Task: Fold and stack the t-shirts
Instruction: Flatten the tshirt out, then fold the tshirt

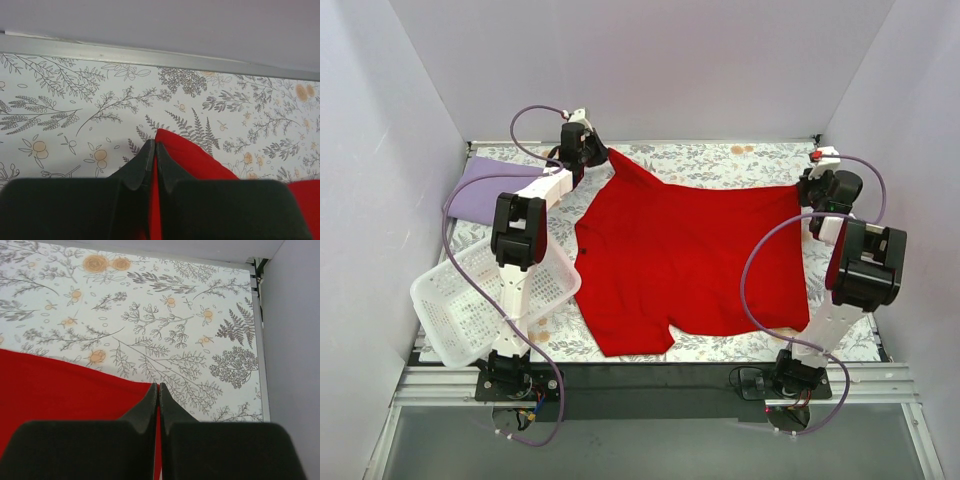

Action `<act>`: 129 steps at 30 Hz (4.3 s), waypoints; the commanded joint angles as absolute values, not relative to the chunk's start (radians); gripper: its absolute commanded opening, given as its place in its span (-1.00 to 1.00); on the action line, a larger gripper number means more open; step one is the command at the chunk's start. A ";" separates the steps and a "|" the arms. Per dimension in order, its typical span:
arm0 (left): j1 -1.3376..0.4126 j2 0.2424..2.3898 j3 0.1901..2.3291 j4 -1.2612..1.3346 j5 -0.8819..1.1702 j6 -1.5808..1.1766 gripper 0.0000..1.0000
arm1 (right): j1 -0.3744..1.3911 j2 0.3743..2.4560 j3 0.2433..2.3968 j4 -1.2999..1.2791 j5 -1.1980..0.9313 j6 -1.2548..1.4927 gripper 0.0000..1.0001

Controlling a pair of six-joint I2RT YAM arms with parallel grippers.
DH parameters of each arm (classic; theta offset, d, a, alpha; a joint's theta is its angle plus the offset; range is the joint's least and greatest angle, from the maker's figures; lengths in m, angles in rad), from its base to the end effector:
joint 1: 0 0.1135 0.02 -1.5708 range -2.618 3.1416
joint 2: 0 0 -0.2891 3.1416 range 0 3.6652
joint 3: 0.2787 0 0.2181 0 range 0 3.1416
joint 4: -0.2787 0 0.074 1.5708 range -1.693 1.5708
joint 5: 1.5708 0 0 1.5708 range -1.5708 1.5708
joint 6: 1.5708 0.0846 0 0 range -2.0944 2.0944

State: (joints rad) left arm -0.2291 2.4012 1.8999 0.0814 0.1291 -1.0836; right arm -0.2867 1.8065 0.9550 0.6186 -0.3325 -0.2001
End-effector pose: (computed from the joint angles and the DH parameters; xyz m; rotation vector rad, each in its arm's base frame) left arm 0.5724 -0.1447 0.1960 -0.7978 1.9669 -0.9481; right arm 0.4113 -0.0925 0.2409 -0.1584 1.7840 -0.0491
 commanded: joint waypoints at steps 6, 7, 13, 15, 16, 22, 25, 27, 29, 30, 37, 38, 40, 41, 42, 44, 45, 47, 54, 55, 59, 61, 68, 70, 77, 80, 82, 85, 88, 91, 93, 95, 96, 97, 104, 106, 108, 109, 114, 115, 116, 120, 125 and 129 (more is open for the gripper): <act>-0.219 2.414 2.008 0.081 0.092 -1.077 -1.00 | -0.275 1.979 1.156 0.686 -0.244 -0.130 -0.97; -0.219 2.418 2.013 0.086 0.100 -1.080 -1.00 | -0.275 1.994 1.167 0.681 -0.242 -0.126 -0.97; -0.219 2.425 2.026 0.133 0.184 -1.094 -1.00 | -0.281 2.005 1.186 0.673 -0.270 -0.084 -0.97; -0.218 2.421 2.023 0.138 0.193 -1.094 -1.00 | -0.284 1.996 1.175 0.673 -0.285 -0.083 -0.97; -0.219 2.413 2.011 0.141 0.212 -1.094 -1.00 | -0.287 1.987 1.169 0.675 -0.307 -0.081 -0.97; -0.219 2.332 1.893 0.184 0.291 -1.094 -1.00 | -0.295 1.930 1.132 0.658 -0.376 -0.077 -0.97; -0.219 2.238 1.771 0.230 0.311 -1.082 -1.00 | -0.302 1.895 1.108 0.650 -0.391 -0.083 -0.97; -0.219 2.168 1.682 0.250 0.319 -1.071 -1.00 | -0.308 1.881 1.097 0.643 -0.393 -0.083 -0.97; -0.219 2.120 1.625 0.261 0.331 -1.055 -1.00 | -0.317 1.864 1.091 0.629 -0.397 -0.081 -0.97; -0.219 2.082 1.571 0.265 0.334 -1.051 -1.00 | -0.319 1.858 1.086 0.624 -0.397 -0.081 -0.97; -0.219 1.938 1.395 0.276 0.353 -1.012 -1.00 | -0.327 1.825 1.054 0.580 -0.393 -0.098 -0.97; -0.219 1.922 1.381 0.270 0.354 -1.011 -1.00 | -0.327 1.825 1.051 0.574 -0.393 -0.101 -0.97; -0.219 1.884 1.350 0.271 0.354 -1.015 -1.00 | -0.327 1.824 1.048 0.558 -0.390 -0.112 -0.97; -0.219 1.872 1.312 0.276 0.357 -1.019 -1.00 | -0.328 1.825 1.048 0.554 -0.382 -0.113 -0.97; -0.219 1.858 1.293 0.281 0.357 -1.020 -1.00 | -0.328 1.825 1.046 0.545 -0.379 -0.118 -0.97; -0.219 1.820 1.243 0.290 0.360 -1.028 -1.00 | -0.330 1.827 1.048 0.535 -0.371 -0.123 -0.97; -0.219 1.807 1.224 0.291 0.362 -1.028 -1.00 | -0.333 1.825 1.051 0.531 -0.371 -0.126 -0.97; -0.219 1.778 1.200 0.293 0.364 -1.028 -1.00 | -0.331 1.821 1.052 0.519 -0.371 -0.129 -0.97; -0.219 1.694 1.115 0.288 0.364 -1.025 -1.00 | -0.333 1.790 1.037 0.495 -0.362 -0.138 -0.97; -0.219 1.687 1.108 0.288 0.365 -1.025 -1.00 | -0.336 1.784 1.031 0.495 -0.362 -0.138 -0.97; -0.219 1.652 1.089 0.273 0.364 -1.019 -1.00 | -0.339 1.781 1.026 0.485 -0.356 -0.146 -0.97; -0.219 1.635 1.082 0.268 0.365 -1.016 -1.00 | -0.341 1.787 1.026 0.479 -0.353 -0.150 -0.97; -0.219 1.579 1.003 0.271 0.379 -1.028 -1.00 | -0.342 1.810 1.042 0.463 -0.330 -0.156 -0.97; -0.219 1.566 0.977 0.273 0.382 -1.032 -1.00 | -0.342 1.819 1.049 0.459 -0.328 -0.158 -0.97; -0.219 1.542 0.940 0.270 0.397 -1.040 -1.00 | -0.342 1.832 1.058 0.446 -0.327 -0.161 -0.97; -0.219 1.542 0.930 0.268 0.403 -1.042 -1.00 | -0.342 1.832 1.052 0.443 -0.327 -0.167 -0.97; -0.219 1.539 0.922 0.267 0.411 -1.045 -1.00 | -0.342 1.833 1.049 0.439 -0.324 -0.175 -0.97; -0.219 1.528 0.913 0.267 0.417 -1.046 -1.00 | -0.342 1.835 1.043 0.436 -0.319 -0.187 -0.97; -0.218 1.516 0.897 0.264 0.416 -1.045 -1.00 | -0.342 1.829 1.031 0.434 -0.316 -0.201 -0.97; -0.219 1.502 0.884 0.256 0.417 -1.040 -1.00 | -0.342 1.824 1.020 0.433 -0.314 -0.215 -0.97; -0.219 1.499 0.873 0.253 0.423 -1.043 -1.00 | -0.344 1.822 1.014 0.433 -0.313 -0.222 -0.97; -0.219 1.499 0.865 0.253 0.426 -1.046 -1.00 | -0.347 1.822 1.012 0.433 -0.313 -0.222 -0.97; -0.219 1.500 0.861 0.253 0.431 -1.048 -1.00 | -0.347 1.821 1.012 0.431 -0.313 -0.222 -0.97; -0.219 1.500 0.859 0.253 0.433 -1.049 -1.00 | -0.347 1.821 1.012 0.431 -0.311 -0.224 -0.97; -0.219 1.500 0.850 0.245 0.439 -1.051 -1.00 | -0.348 1.818 1.000 0.425 -0.311 -0.225 -0.97; -0.219 1.497 0.845 0.241 0.440 -1.049 -1.00 | -0.351 1.806 0.980 0.423 -0.311 -0.241 -0.95; -0.219 1.494 0.842 0.236 0.440 -1.048 -1.00 | -0.357 1.787 0.963 0.420 -0.311 -0.265 -0.92; -0.219 1.491 0.838 0.233 0.440 -1.046 -1.00 | -0.360 1.778 0.951 0.419 -0.314 -0.276 -0.84; -0.219 1.482 0.824 0.226 0.437 -1.043 -1.00 | -0.399 1.703 0.884 0.400 -0.331 -0.307 -0.13; -0.219 1.482 0.821 0.225 0.437 -1.043 -1.00 | -0.409 1.691 0.874 0.390 -0.330 -0.314 0.38; -0.219 1.482 0.818 0.225 0.442 -1.043 -1.00 | -0.413 1.674 0.865 0.381 -0.330 -0.322 0.50; -0.219 1.480 0.813 0.225 0.448 -1.043 -1.00 | -0.436 1.629 0.839 0.351 -0.356 -0.331 0.77; -0.219 1.470 0.811 0.218 0.454 -1.035 -1.00 | -0.437 1.594 0.836 0.252 -0.442 -0.397 0.82; -0.219 1.459 0.802 0.204 0.459 -1.026 -1.00 | -0.439 1.586 0.857 0.097 -0.612 -0.486 0.84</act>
State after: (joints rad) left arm -0.2245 1.5139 0.8185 0.2249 0.4404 -1.0500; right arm -0.4381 1.6112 0.8459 0.2321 -0.4644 -0.4007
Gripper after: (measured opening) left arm 0.010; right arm 0.919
